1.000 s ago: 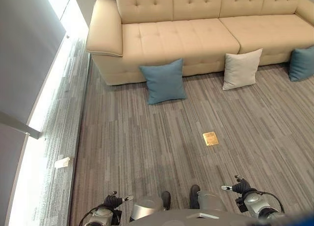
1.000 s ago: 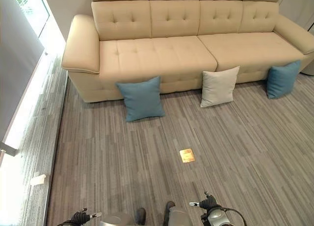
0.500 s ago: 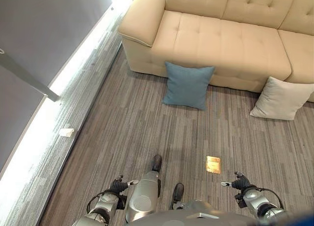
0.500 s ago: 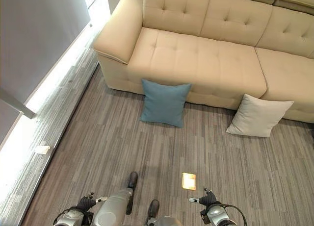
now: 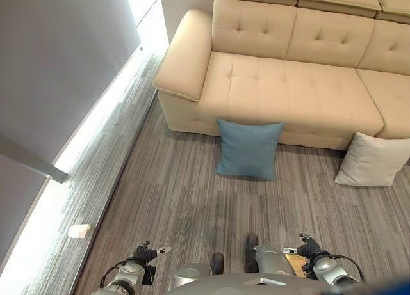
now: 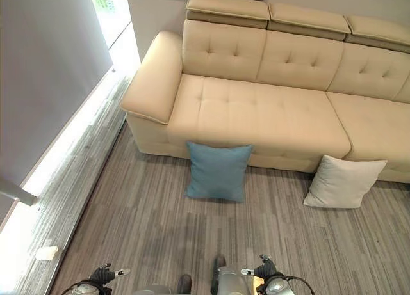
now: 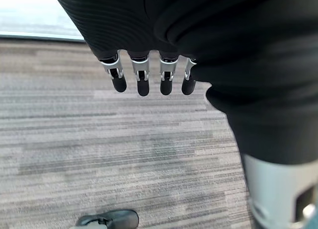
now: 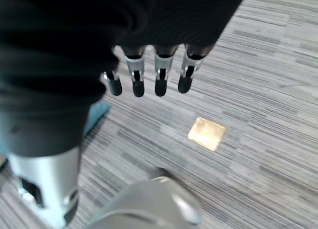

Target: Pick up all the scattered cushions and arrange them neatly on the sofa.

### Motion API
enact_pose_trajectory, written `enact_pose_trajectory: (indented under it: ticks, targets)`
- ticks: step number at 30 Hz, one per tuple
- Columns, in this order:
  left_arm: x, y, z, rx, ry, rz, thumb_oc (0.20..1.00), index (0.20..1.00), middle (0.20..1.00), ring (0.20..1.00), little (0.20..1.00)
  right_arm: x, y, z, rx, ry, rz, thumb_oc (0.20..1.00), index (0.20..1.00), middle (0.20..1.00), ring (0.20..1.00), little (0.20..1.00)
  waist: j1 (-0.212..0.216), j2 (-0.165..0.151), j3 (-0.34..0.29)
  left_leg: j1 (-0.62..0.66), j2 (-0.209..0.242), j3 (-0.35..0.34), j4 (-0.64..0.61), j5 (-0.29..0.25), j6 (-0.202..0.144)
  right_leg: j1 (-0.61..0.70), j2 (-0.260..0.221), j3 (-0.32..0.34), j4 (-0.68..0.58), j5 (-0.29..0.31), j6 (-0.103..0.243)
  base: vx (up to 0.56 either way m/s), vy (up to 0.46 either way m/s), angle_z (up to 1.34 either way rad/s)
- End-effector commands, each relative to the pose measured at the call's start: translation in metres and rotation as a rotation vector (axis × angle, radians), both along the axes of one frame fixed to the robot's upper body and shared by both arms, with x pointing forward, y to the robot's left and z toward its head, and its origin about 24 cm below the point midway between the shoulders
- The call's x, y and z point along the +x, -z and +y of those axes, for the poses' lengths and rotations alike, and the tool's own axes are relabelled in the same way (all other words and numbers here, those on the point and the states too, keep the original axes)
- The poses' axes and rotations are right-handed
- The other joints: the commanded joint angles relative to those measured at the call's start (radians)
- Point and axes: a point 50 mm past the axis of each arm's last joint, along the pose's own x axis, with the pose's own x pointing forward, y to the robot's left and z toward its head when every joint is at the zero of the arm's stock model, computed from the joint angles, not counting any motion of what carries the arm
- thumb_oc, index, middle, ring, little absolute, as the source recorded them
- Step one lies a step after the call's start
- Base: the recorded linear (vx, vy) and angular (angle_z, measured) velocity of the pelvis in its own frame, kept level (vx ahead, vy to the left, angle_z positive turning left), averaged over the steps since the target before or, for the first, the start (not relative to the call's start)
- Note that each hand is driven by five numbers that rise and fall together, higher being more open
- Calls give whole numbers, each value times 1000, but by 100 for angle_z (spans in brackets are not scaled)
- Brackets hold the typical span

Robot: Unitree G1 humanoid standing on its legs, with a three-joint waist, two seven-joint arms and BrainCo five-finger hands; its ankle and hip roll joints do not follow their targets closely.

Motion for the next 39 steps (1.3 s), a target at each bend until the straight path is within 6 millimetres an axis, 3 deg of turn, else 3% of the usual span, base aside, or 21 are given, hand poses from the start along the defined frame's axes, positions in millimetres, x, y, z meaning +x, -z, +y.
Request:
enact_pose_trajectory:
  ticks: [1,4,5,7,8,9,11,15,19,24,29,30,31,33,34,36,39]
  targets:
    - [9,-4,2,20,33,-37,1000,1000,1000,1000,1000,10,-9,-24,-81,-4,-18,1000,1000,1000,1000,1000,-5,-5,31,-14,39,-109,107,-99,-61,91,-19,-67,-55,99,20,328,-95,20]
    - [2,-1,1,16,30,-17,1000,1000,1000,1000,1000,2,-6,-25,-70,15,1,1000,1000,1000,1000,1000,-9,-15,-1,18,69,-117,113,-118,-87,129,-5,-64,-63,97,-7,365,-188,25]
    - [2,-1,-2,11,44,-13,1000,1000,1000,1000,1000,-1,-5,-25,-61,24,1,1000,1000,1000,1000,1000,-12,-15,-12,5,103,-111,178,-95,-122,169,17,-66,-81,83,-26,360,-277,48]
    - [5,-1,-4,2,52,-22,1000,1000,1000,1000,1000,1,-6,-25,-58,32,-11,1000,1000,1000,1000,1000,-12,-20,-3,-46,110,-95,299,-51,-149,202,29,-63,-97,68,-44,182,-175,22]
    - [5,-1,-4,2,52,-22,1000,1000,1000,1000,1000,1,-6,-25,-58,32,-11,1000,1000,1000,1000,1000,-12,-20,-4,-50,110,-96,305,-54,-149,201,29,-64,-97,68,-44,65,-118,-15]
    - [13,-3,-7,-10,45,-48,1000,1000,1000,1000,1000,6,-9,-27,-61,43,-30,1000,1000,1000,1000,1000,-1,-32,20,-137,109,-78,448,-9,-158,228,31,-53,-105,54,-67,53,-103,-16]
    - [17,-4,-8,-14,48,-61,1000,1000,1000,1000,1000,7,-10,-29,-67,45,-31,1000,1000,1000,1000,1000,11,-41,32,-197,104,-58,494,-21,-149,248,30,-47,-115,41,-76,98,-98,17]
    - [14,-2,-10,-18,55,-49,1000,1000,1000,1000,1000,8,-11,-32,-75,47,-37,1000,1000,1000,1000,1000,22,-52,30,-245,64,-42,378,-90,-125,280,26,-33,-131,19,-68,147,-6,-13]
    - [3,1,-8,-20,36,-18,1000,1000,1000,1000,1000,8,-11,-32,-79,29,-31,1000,1000,1000,1000,1000,42,-25,25,-255,38,-71,247,-21,-127,303,59,-1,-108,-12,-66,133,80,0]
    - [-9,3,-3,-8,24,21,1000,1000,1000,1000,1000,6,-9,-26,-69,4,-25,1000,1000,1000,1000,1000,39,-18,-2,-194,34,-75,180,-21,-97,295,47,2,-47,-28,-51,106,115,-38]
    - [-9,0,5,2,-13,8,1000,1000,1000,1000,1000,19,-12,-20,-58,-23,-59,1000,1000,1000,1000,1000,49,3,26,-168,33,-69,180,-34,-51,189,5,-1,173,-9,-4,1,114,-16]
    - [-10,-1,8,11,-12,8,1000,1000,1000,1000,1000,22,-13,-20,-54,-23,-69,1000,1000,1000,1000,1000,51,10,24,-165,38,-77,180,-45,-45,190,-31,16,169,-5,-4,23,-6,-23]
    - [-10,-1,8,11,-12,8,1000,1000,1000,1000,1000,22,-13,-20,-54,-23,-69,1000,1000,1000,1000,1000,52,10,24,-164,38,-76,180,-46,-45,191,-31,16,169,-6,-4,43,-44,-9]
    - [-9,-1,9,10,-17,5,1000,1000,1000,1000,1000,26,-15,-20,-58,-29,-80,1000,1000,1000,1000,1000,64,15,21,-168,52,-68,179,-51,-48,205,-79,-17,129,1,-7,21,-88,-21]
    - [-6,-2,9,8,-19,-8,1000,1000,1000,1000,1000,27,-16,-20,-60,-26,-83,1000,1000,1000,1000,1000,62,16,15,-170,58,-76,169,-52,-49,182,-94,-1,104,31,-2,74,-113,-46]
    - [-4,-2,9,10,-17,-17,1000,1000,1000,1000,1000,26,-15,-21,-58,-22,-79,1000,1000,1000,1000,1000,48,6,14,-163,50,-89,165,-58,-55,168,-74,65,53,43,10,118,-105,-26]
    - [0,-3,7,-4,-31,-34,1000,1000,1000,1000,1000,26,-16,-22,-61,-27,-77,1000,1000,1000,1000,1000,43,-10,18,-167,59,-94,164,-61,-70,190,-68,67,-14,46,16,129,-226,25]
